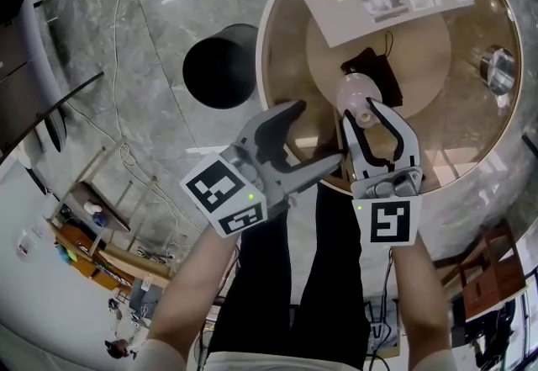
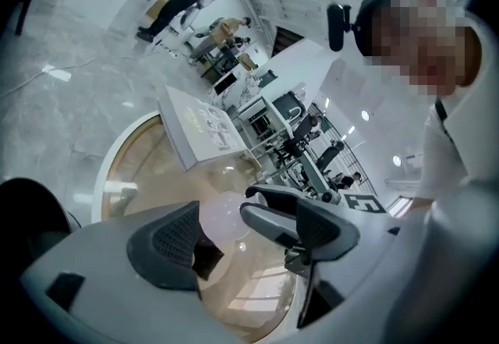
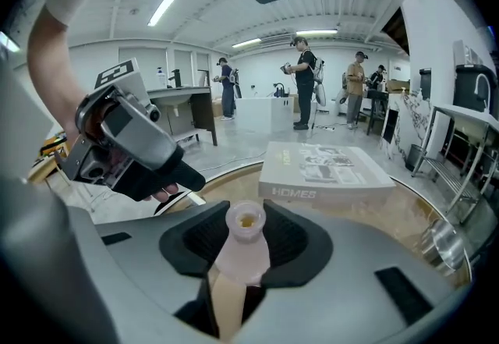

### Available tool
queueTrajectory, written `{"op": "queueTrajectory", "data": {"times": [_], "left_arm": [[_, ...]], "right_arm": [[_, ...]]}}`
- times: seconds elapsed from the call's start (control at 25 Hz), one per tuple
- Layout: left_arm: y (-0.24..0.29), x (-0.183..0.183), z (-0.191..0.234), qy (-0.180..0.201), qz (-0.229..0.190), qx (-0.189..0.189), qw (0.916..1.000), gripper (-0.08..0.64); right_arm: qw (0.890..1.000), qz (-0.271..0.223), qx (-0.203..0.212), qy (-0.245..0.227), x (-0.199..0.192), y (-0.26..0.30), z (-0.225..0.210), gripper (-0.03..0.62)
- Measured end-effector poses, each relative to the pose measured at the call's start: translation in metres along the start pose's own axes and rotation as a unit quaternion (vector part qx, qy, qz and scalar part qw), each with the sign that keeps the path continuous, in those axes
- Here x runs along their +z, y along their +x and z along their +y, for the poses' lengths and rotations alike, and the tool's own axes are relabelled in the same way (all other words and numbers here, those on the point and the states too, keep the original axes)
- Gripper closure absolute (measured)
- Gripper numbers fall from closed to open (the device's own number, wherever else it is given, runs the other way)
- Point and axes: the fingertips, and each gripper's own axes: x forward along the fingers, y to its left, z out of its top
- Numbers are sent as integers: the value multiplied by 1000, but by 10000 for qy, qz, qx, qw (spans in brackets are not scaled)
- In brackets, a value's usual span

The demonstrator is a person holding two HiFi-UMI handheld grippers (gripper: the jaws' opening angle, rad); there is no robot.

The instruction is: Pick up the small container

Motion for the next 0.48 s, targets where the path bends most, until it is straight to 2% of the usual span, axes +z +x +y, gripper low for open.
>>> {"op": "queueTrajectory", "data": {"times": [0.16, 0.32, 0.48], "left_arm": [[5, 4, 1, -724, -217, -325, 9966, 169], [11, 3, 4, -1167, -347, -528, 9912, 177], [16, 9, 7, -1876, -695, -814, 9764, 192]], "right_arm": [[9997, 97, 167, -130, 0, -1, -1, 446], [9997, -3, 225, 25, 7, -6, -6, 446], [9994, -49, 301, 176, 13, -11, -8, 446]]}}
